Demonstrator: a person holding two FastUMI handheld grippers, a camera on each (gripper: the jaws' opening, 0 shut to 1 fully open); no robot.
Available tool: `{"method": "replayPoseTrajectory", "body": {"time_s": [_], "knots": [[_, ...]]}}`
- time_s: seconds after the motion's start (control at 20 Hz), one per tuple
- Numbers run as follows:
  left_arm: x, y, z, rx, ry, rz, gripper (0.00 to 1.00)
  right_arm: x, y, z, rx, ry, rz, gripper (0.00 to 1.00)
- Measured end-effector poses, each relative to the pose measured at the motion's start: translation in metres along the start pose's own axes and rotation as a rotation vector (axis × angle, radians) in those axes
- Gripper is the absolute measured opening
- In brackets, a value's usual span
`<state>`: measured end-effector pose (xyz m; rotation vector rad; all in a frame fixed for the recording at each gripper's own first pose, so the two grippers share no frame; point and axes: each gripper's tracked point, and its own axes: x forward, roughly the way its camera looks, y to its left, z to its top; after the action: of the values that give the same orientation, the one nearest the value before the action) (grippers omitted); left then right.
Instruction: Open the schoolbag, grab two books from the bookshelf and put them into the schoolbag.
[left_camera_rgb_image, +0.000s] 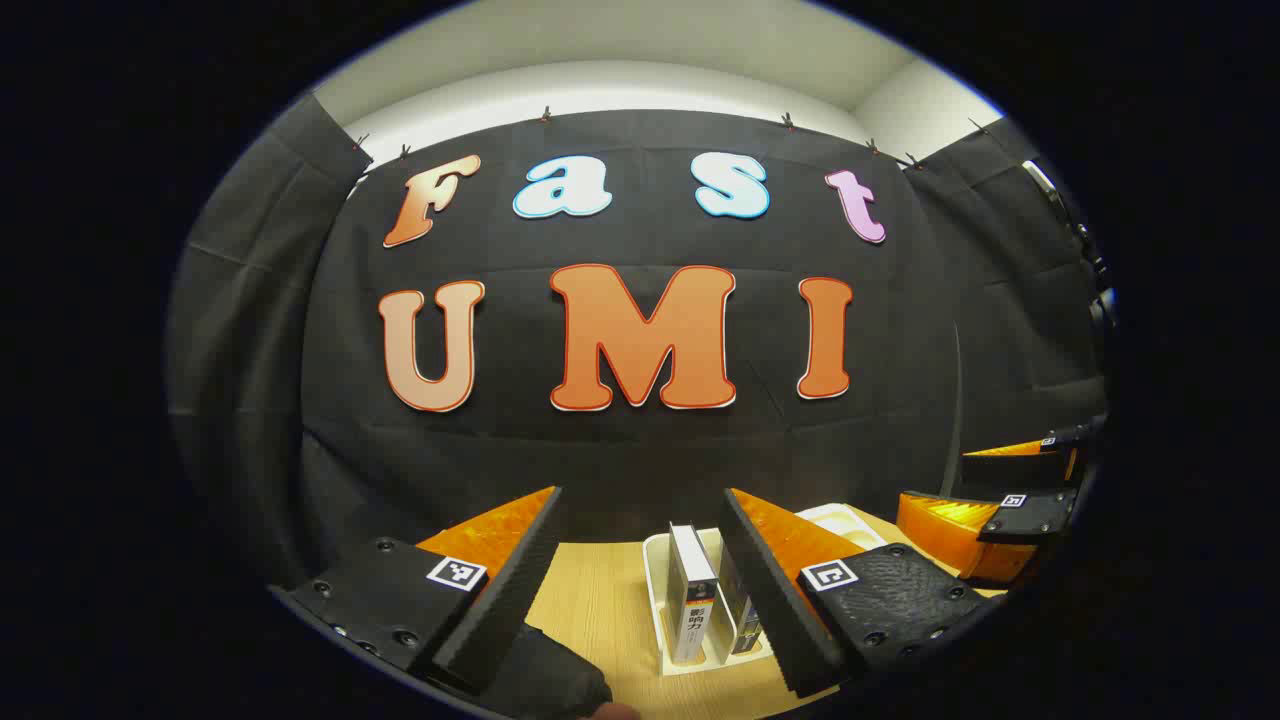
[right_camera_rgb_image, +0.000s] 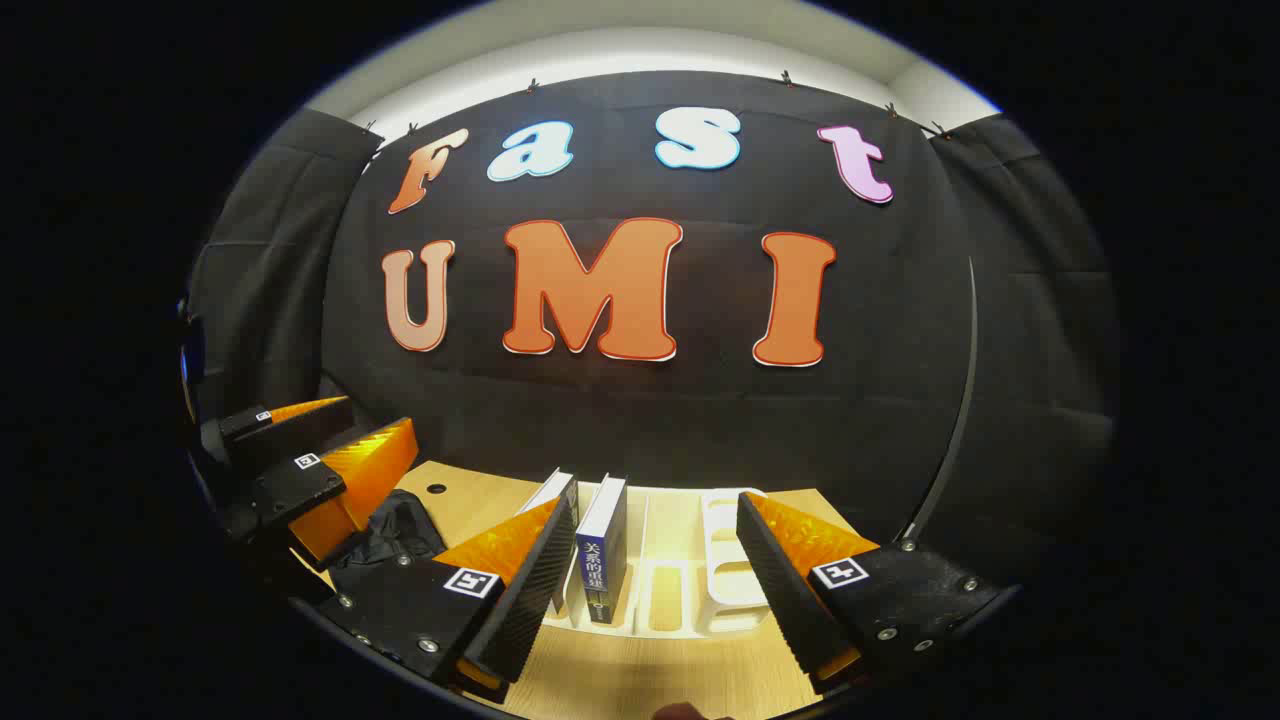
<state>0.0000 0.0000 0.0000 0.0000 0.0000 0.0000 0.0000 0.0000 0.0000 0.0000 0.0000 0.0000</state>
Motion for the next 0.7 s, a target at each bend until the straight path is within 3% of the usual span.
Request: {"method": "replayPoseTrajectory", "body": {"time_s": [0.7], "knots": [[-0.0026, 0.0032, -0.0035, 0.019, 0.016, 0.031, 1.0, 0.0078, 0.0122, -0.0079, -0.002, 0.014, 0.045, 0.98]]}}
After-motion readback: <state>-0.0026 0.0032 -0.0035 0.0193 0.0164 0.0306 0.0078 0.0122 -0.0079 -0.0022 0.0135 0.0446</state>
